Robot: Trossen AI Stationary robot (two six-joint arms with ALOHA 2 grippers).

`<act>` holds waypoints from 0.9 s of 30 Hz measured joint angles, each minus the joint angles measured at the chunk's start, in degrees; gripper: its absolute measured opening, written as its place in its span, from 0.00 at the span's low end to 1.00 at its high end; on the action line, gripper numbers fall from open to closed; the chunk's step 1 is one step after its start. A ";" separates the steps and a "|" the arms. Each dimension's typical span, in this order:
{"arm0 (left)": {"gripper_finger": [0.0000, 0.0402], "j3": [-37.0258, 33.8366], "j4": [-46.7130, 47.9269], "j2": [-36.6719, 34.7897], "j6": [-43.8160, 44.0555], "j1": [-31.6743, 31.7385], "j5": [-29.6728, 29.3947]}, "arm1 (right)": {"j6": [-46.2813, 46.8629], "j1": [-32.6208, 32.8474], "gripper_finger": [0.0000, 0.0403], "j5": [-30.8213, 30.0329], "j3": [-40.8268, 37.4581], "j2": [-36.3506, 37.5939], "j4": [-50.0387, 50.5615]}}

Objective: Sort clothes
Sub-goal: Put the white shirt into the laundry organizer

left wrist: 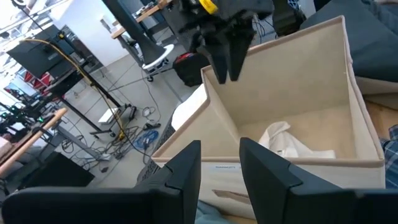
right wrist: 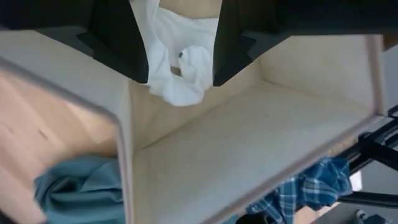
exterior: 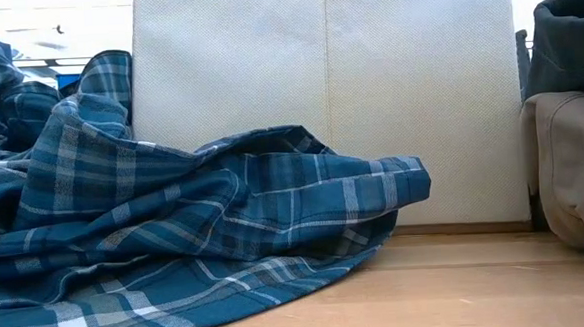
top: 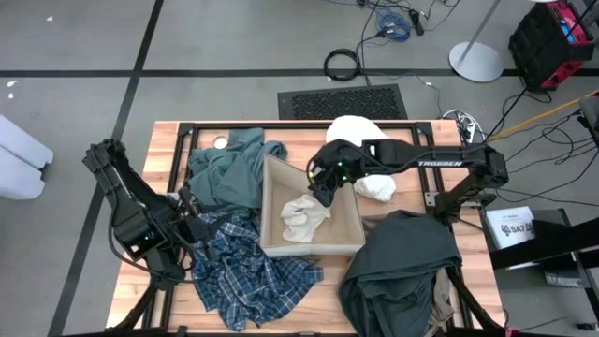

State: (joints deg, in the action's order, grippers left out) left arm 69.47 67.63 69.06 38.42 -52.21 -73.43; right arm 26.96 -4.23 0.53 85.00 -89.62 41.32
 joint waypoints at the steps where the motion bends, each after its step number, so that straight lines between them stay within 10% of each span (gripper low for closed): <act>1: 0.30 0.00 -0.02 0.00 -0.01 0.00 -0.01 | -0.49 0.00 0.42 -0.08 1.57 0.00 1.71; 13: 0.30 0.00 0.07 0.00 0.06 0.00 0.55 | 4.38 -4.87 0.42 -22.65 25.53 0.14 32.84; 27: 0.30 0.00 -1.37 0.04 0.18 0.16 1.33 | 12.82 -25.34 0.42 -17.70 20.35 2.36 48.79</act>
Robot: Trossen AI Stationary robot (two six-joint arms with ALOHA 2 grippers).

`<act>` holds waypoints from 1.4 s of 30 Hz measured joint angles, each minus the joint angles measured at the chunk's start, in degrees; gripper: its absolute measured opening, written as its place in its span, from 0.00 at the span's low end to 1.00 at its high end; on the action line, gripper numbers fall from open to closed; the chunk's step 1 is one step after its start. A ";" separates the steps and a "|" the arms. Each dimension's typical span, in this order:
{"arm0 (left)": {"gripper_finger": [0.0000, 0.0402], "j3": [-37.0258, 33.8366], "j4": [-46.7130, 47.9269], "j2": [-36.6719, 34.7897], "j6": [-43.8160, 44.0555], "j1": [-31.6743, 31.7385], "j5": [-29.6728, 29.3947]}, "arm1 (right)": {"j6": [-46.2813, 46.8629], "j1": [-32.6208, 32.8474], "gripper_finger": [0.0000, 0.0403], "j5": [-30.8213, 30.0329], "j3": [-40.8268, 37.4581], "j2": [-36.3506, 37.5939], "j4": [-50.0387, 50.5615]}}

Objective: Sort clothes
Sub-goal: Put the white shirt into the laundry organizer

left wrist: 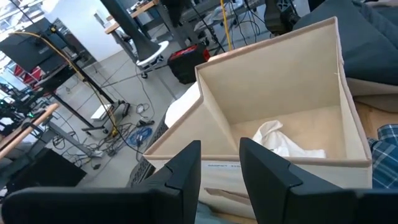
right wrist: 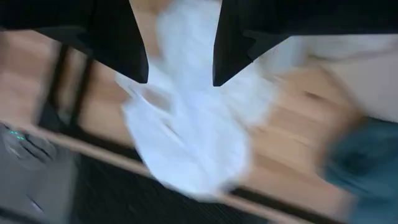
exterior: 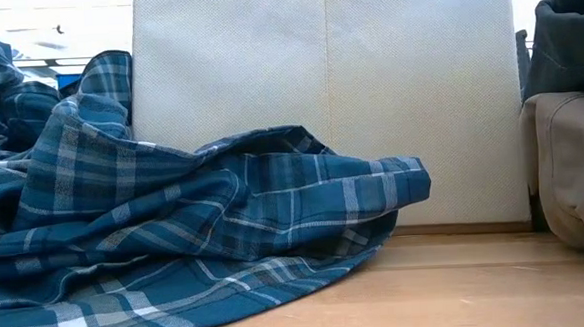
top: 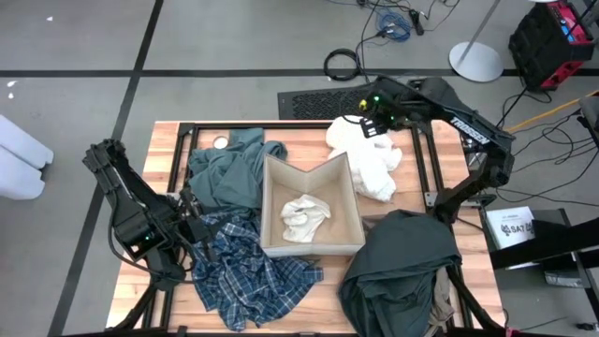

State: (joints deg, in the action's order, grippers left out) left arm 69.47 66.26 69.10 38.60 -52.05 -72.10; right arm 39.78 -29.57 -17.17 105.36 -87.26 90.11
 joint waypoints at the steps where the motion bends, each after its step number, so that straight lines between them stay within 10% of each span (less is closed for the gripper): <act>1: 0.30 0.00 -0.03 0.00 0.01 0.00 0.22 | -0.22 -1.13 0.42 0.58 -1.87 -0.05 0.13; 15: 0.30 0.00 -1.60 0.02 0.09 -0.01 4.20 | -11.94 -14.30 0.42 9.98 -35.08 4.50 -21.54; 30: 0.30 0.00 -2.86 0.02 0.11 -0.05 4.37 | -16.92 -18.48 0.41 19.04 -53.55 5.29 -47.13; 38: 0.30 0.00 -2.86 0.02 0.08 -0.05 4.37 | -20.81 -18.44 0.04 18.83 -54.03 5.29 -44.78; 42: 0.30 0.00 -2.86 0.02 0.07 -0.05 4.36 | -19.68 -17.86 0.01 19.02 -53.17 6.89 -42.45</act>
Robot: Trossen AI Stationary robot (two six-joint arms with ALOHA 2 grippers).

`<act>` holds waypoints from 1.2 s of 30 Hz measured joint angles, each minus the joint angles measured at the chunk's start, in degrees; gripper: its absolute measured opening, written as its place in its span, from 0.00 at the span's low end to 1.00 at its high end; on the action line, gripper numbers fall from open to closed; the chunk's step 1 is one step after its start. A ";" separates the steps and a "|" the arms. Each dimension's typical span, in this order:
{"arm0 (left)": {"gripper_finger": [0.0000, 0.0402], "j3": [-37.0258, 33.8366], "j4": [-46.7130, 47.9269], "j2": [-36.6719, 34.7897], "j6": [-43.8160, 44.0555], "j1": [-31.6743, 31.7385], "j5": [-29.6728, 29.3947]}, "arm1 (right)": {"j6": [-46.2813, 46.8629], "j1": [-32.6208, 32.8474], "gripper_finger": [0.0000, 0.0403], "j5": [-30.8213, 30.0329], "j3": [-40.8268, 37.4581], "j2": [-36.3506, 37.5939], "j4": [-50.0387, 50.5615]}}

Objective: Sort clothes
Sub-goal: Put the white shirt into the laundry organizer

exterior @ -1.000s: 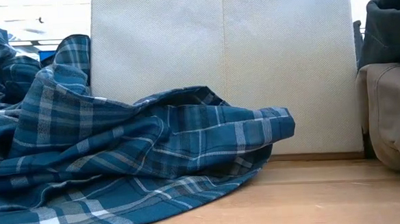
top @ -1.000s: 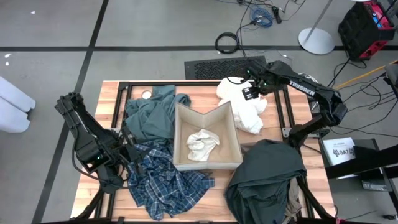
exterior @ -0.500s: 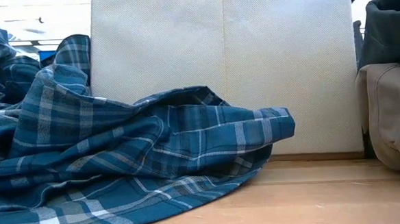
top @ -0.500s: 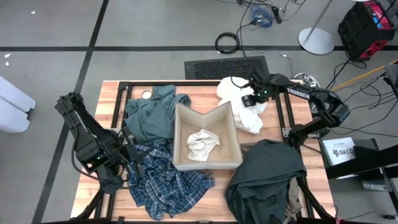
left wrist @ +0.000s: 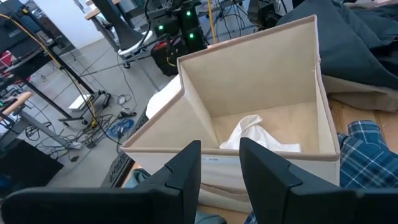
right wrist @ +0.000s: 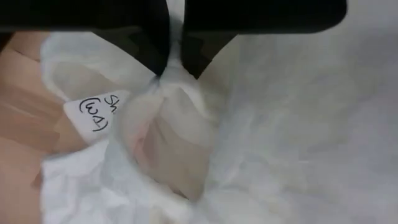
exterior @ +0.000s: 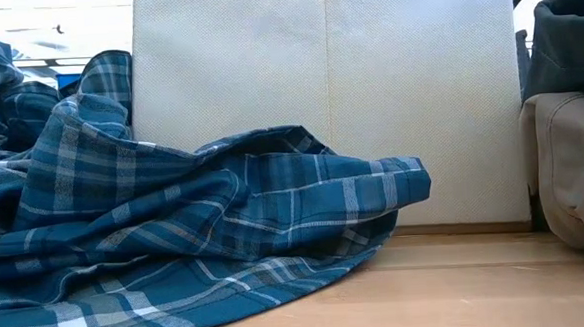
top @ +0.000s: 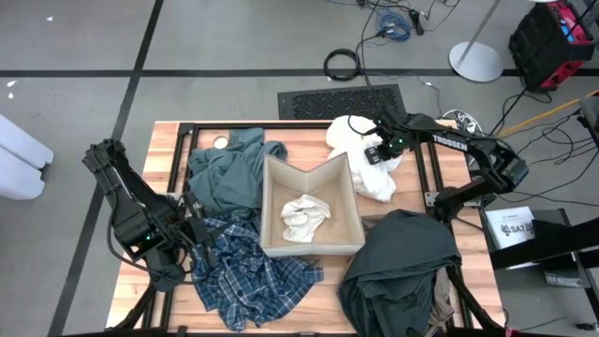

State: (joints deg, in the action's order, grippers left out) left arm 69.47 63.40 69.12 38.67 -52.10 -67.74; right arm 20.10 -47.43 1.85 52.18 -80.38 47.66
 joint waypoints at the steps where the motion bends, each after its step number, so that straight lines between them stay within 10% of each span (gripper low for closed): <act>1: 0.30 0.00 0.00 0.00 -0.02 0.00 0.01 | -0.02 0.11 0.01 0.00 0.75 0.88 0.80; 20: 0.30 0.00 0.04 0.00 -0.26 0.00 0.01 | 4.76 14.08 0.00 -0.33 31.34 23.27 4.61; 36: 0.30 0.00 0.09 0.00 -0.59 0.02 -0.03 | -2.76 39.16 0.00 0.01 33.11 23.86 -50.61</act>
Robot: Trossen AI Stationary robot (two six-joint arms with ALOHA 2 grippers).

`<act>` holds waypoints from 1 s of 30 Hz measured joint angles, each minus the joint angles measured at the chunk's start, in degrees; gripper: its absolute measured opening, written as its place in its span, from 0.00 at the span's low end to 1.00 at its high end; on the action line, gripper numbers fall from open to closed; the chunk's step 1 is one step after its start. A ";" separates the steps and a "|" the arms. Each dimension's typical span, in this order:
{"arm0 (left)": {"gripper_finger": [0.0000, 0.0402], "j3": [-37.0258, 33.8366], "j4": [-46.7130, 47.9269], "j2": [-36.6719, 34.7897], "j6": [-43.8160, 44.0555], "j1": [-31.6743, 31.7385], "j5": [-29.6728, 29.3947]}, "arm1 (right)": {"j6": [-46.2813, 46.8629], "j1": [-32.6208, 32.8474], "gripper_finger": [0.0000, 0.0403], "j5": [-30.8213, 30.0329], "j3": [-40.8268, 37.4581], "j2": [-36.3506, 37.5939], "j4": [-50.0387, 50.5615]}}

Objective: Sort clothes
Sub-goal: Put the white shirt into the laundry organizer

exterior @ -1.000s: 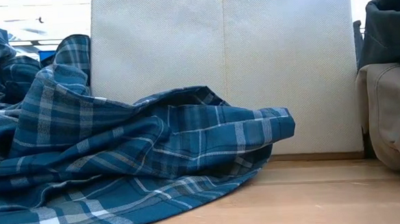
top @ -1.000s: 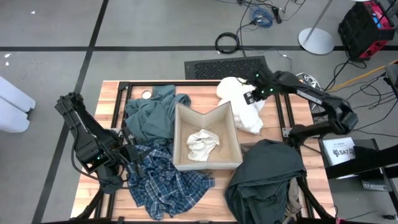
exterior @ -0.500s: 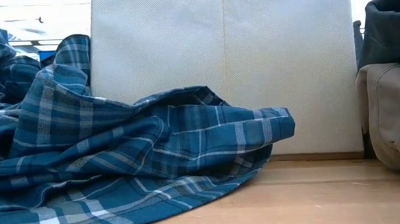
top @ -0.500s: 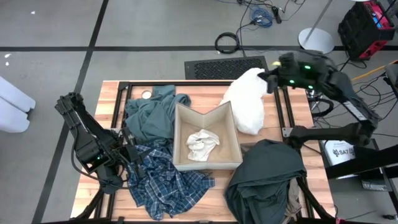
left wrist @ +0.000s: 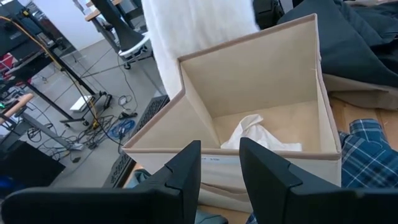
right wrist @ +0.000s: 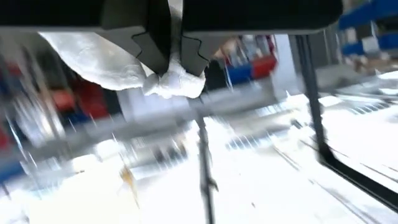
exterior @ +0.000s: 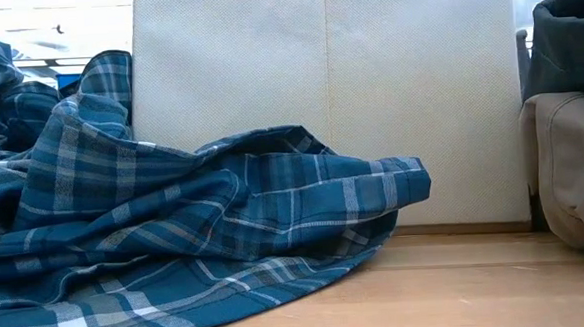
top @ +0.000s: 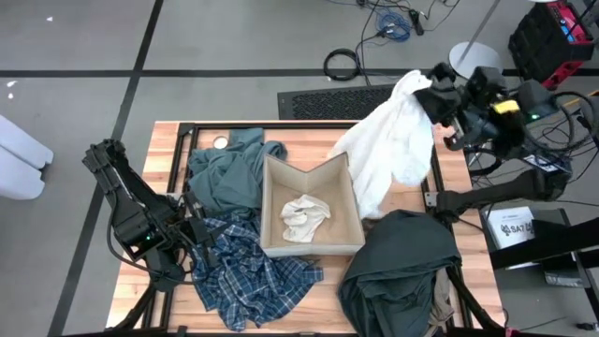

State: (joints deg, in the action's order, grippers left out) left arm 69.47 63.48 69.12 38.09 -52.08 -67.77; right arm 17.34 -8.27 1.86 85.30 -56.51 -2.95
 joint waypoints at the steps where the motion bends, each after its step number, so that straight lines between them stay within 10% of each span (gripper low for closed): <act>1: 0.30 0.00 0.00 0.00 -0.02 -0.01 0.00 | -1.35 0.74 0.00 0.02 0.00 -0.91 -3.58; 11: 0.30 0.00 0.00 0.00 -1.53 0.01 -0.04 | -4.56 2.58 0.00 7.52 2.45 -13.66 -39.69; 24: 0.30 0.00 -8.79 0.94 -3.13 5.42 -8.83 | -3.73 4.09 0.00 13.49 32.44 -30.22 -21.50; 30: 0.30 -0.04 -31.22 6.12 -26.10 15.43 -5.17 | -8.65 5.91 0.00 13.41 41.66 -32.39 -11.73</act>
State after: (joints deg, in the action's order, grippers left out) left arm 69.43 32.26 75.24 11.99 -36.64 -72.94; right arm 8.69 -2.36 15.27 126.95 -88.90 -14.68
